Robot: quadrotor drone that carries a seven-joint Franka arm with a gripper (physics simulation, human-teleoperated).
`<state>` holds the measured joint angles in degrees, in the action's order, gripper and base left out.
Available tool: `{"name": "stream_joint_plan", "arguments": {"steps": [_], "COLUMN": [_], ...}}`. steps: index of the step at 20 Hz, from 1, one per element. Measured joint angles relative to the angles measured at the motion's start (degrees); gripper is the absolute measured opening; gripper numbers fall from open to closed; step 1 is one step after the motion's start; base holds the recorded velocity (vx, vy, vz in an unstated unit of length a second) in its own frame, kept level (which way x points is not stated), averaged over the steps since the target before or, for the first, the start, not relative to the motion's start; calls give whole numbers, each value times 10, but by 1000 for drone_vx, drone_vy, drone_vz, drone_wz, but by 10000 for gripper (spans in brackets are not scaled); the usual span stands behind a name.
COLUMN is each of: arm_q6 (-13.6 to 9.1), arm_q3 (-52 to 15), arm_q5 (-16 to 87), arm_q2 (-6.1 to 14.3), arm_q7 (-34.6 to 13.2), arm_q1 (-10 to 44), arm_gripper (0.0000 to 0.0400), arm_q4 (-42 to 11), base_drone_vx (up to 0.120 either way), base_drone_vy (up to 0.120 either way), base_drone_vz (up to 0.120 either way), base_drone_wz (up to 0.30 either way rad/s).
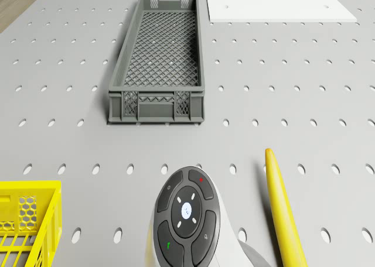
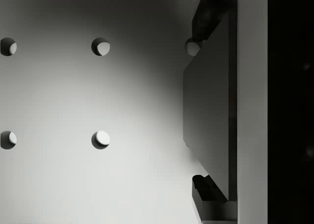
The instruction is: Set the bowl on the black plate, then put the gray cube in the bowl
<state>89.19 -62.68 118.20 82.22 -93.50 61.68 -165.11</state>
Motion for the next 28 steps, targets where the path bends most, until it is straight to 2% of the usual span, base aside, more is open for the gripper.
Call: {"name": "stream_joint_plan", "arguments": {"steps": [5, 18, 22, 25, 28], "arm_q6": [-4, -2, -2, -2, -2], "arm_q3": [-8, -3, -3, -3, -3], "arm_q5": [-5, 0, 1, 1, 0], "arm_q2": [-8, -11, -12, -12, -12], "arm_q7": [-2, -10, -12, -13, -13], "arm_q1": [13, 28, 31, 32, 32], "arm_gripper": [400, 400, 310, 278, 264], "arm_q4": [11, 20, 21, 21, 21], "base_drone_vx": [0, 0, 0, 0, 0], "base_drone_vy": [0, 0, 0, 0, 0], "base_drone_vz": [0, 0, 0, 0, 0], "base_drone_wz": [0, 0, 0, 0, 0]}}
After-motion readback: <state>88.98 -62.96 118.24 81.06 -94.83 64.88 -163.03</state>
